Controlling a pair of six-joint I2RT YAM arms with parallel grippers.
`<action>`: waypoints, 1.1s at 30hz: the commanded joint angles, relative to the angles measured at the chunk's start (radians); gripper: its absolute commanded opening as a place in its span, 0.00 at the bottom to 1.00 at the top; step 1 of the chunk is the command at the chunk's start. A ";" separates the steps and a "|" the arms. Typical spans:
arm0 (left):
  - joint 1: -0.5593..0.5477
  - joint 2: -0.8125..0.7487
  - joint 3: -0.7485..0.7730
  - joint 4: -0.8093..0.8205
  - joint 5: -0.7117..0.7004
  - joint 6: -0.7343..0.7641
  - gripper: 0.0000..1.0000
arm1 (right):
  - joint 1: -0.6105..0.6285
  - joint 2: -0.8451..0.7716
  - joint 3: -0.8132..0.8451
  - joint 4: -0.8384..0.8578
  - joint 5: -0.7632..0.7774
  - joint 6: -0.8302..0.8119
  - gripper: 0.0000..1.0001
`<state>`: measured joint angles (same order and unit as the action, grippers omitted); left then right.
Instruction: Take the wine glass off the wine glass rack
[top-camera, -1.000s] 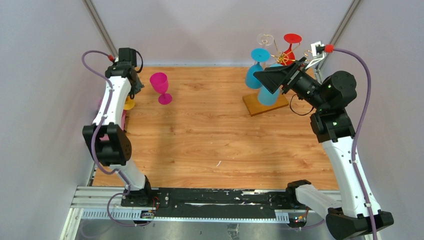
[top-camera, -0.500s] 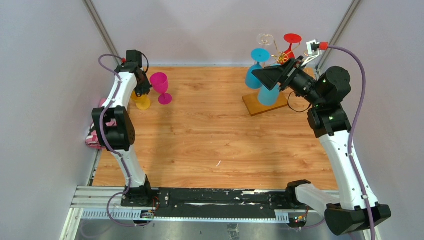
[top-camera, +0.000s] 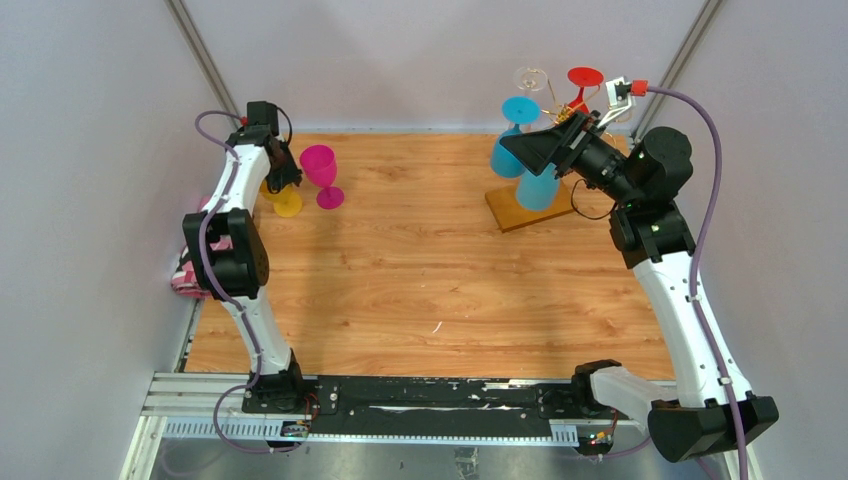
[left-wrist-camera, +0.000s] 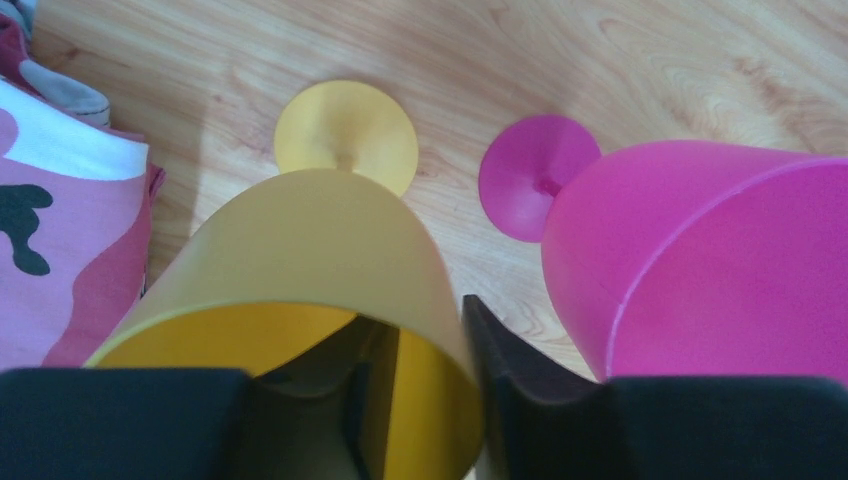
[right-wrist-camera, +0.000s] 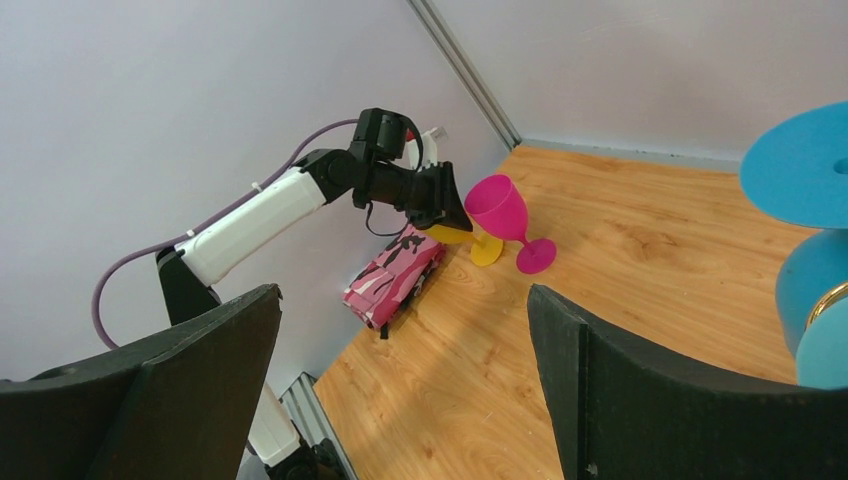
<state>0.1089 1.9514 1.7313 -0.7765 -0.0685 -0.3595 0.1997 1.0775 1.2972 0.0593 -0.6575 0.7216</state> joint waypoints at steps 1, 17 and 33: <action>0.009 0.011 0.082 -0.037 0.033 0.022 0.43 | -0.013 -0.002 -0.011 0.055 -0.032 0.032 0.98; 0.008 -0.189 0.192 -0.055 0.052 0.027 0.49 | -0.030 -0.010 -0.067 0.047 -0.001 -0.002 0.96; -0.332 -0.773 -0.251 0.632 0.449 -0.065 0.56 | -0.450 0.235 0.283 -0.169 0.080 -0.053 0.83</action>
<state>-0.1646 1.1851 1.5509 -0.3119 0.2886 -0.4007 -0.1421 1.1927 1.5215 -0.0967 -0.5430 0.6147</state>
